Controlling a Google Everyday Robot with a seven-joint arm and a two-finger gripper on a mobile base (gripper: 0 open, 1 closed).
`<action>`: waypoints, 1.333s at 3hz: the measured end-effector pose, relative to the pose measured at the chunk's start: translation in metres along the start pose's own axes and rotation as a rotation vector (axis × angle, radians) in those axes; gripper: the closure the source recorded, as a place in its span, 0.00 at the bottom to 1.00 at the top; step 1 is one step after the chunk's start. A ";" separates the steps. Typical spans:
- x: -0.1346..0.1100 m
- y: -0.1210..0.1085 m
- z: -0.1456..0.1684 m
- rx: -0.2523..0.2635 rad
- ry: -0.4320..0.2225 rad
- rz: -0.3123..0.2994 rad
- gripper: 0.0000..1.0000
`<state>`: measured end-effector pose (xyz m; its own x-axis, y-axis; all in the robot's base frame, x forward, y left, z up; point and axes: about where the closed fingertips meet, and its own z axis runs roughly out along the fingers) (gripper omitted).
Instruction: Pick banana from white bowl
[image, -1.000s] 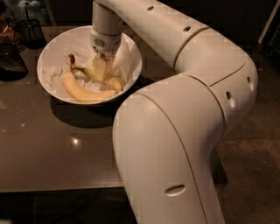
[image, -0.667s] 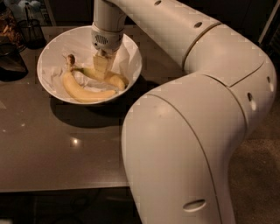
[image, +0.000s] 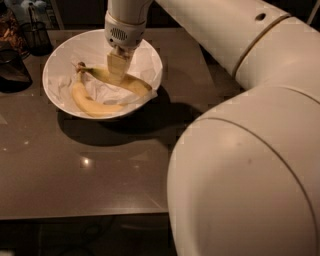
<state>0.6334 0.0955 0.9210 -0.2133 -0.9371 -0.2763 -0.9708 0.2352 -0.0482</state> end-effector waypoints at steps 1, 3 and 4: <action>-0.001 0.001 -0.003 0.005 -0.006 -0.001 1.00; -0.007 0.043 -0.028 0.048 0.033 -0.049 1.00; -0.009 0.065 -0.044 0.061 0.042 -0.060 1.00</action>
Offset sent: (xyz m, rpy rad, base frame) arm -0.0444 0.0037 0.0242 -0.0947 -0.0416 0.0330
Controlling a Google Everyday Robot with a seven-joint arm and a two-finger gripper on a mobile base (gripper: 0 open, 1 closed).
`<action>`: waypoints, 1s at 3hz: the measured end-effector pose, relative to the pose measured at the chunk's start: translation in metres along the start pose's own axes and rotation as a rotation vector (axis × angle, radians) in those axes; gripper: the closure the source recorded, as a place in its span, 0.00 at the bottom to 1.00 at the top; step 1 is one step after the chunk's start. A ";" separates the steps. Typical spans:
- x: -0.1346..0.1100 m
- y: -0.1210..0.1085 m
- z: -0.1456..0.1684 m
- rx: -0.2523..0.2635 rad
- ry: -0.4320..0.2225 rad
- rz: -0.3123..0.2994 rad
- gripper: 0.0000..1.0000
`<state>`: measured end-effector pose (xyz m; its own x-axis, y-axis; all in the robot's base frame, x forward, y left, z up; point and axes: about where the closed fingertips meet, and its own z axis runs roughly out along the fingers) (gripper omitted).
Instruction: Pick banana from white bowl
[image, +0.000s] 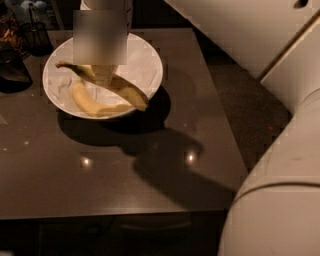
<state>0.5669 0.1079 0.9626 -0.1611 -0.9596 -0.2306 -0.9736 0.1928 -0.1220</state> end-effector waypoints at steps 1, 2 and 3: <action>0.002 0.017 -0.013 -0.003 0.014 0.006 1.00; 0.009 0.030 -0.020 -0.017 0.012 0.034 1.00; 0.014 0.037 -0.023 -0.032 0.013 0.061 1.00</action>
Offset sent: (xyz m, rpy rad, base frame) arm -0.0568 -0.0216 0.0155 -0.0304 0.0796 -0.0566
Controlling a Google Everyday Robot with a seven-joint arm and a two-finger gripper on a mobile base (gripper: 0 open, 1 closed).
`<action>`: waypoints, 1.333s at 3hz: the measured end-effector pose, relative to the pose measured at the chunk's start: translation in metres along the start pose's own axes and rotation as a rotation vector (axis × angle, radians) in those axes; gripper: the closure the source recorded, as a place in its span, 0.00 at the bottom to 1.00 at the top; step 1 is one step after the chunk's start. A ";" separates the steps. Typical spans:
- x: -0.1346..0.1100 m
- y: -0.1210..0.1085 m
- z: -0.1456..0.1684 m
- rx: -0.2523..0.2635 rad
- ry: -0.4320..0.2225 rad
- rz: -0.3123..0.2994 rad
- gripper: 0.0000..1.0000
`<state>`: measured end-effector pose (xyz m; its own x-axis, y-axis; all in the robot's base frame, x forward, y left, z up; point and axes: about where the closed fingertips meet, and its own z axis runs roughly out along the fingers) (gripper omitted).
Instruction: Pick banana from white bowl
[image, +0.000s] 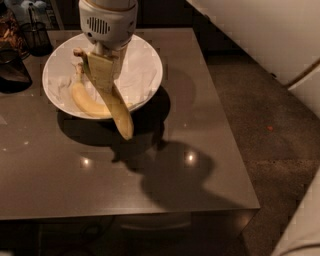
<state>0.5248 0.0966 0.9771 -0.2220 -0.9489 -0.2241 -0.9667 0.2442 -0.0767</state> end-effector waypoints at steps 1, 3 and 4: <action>0.005 0.007 -0.002 -0.017 -0.002 0.027 1.00; 0.018 0.017 -0.011 -0.028 -0.044 0.065 1.00; 0.034 0.027 -0.021 -0.021 -0.070 0.109 1.00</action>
Offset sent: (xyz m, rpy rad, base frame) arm -0.0251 -0.0217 0.0010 -0.0176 0.0722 -0.0559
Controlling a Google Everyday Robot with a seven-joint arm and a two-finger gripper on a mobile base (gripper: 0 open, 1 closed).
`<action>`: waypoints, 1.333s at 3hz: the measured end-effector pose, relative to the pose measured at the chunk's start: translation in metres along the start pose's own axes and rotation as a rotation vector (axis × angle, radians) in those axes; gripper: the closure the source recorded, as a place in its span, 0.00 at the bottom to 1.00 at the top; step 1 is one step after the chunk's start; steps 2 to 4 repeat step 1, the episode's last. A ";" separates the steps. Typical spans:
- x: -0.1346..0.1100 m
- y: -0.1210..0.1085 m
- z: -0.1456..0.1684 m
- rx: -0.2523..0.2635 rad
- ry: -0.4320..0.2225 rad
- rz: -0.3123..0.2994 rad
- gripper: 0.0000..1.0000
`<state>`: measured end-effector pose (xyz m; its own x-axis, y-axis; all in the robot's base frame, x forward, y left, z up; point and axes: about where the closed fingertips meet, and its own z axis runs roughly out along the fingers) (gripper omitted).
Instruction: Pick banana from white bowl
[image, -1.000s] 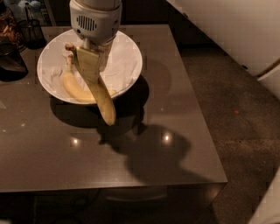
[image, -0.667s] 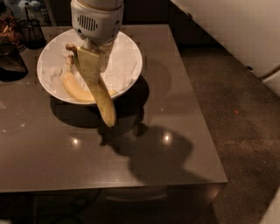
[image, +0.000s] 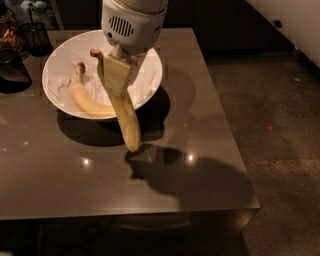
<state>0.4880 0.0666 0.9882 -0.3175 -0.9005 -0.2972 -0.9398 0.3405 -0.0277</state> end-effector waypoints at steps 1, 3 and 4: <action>-0.001 0.000 0.000 0.003 -0.007 0.000 1.00; -0.001 0.000 0.000 0.003 -0.007 0.000 1.00; -0.001 0.000 0.000 0.003 -0.007 0.000 1.00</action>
Offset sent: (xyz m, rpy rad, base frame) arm 0.0000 0.0000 0.0000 0.0000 0.0000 0.0000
